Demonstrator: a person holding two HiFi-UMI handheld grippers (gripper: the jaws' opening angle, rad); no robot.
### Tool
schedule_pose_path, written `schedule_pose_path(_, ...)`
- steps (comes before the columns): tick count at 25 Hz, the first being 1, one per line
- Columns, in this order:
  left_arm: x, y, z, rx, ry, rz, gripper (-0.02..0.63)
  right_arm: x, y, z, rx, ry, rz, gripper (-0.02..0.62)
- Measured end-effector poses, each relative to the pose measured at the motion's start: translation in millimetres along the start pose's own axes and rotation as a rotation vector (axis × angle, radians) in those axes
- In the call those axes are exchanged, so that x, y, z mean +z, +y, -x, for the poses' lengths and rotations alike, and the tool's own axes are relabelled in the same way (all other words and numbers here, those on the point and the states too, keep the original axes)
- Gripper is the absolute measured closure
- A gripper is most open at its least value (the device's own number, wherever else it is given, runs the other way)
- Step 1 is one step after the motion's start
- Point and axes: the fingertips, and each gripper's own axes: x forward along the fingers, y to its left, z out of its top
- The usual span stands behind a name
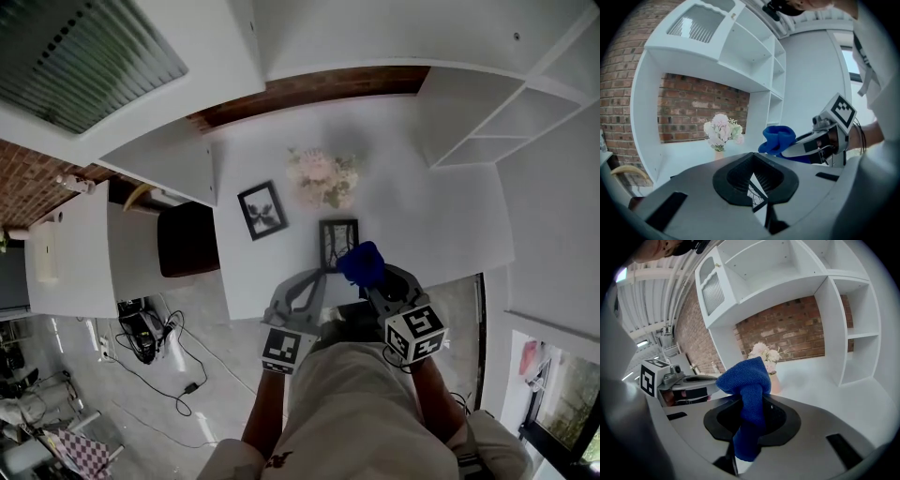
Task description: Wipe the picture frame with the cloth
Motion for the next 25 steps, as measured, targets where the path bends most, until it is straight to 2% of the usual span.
schedule_pose_path(9, -28.7, 9.6, -24.1, 0.010, 0.058, 0.018, 0.609, -15.8, -19.5, -29.1, 0.027, 0.057, -0.027, 0.518)
schedule_pose_path(25, -118.3, 22.5, -55.7, -0.016, 0.172, 0.026, 0.609, -64.7, -20.0, -65.0, 0.022, 0.133, -0.041, 0.518)
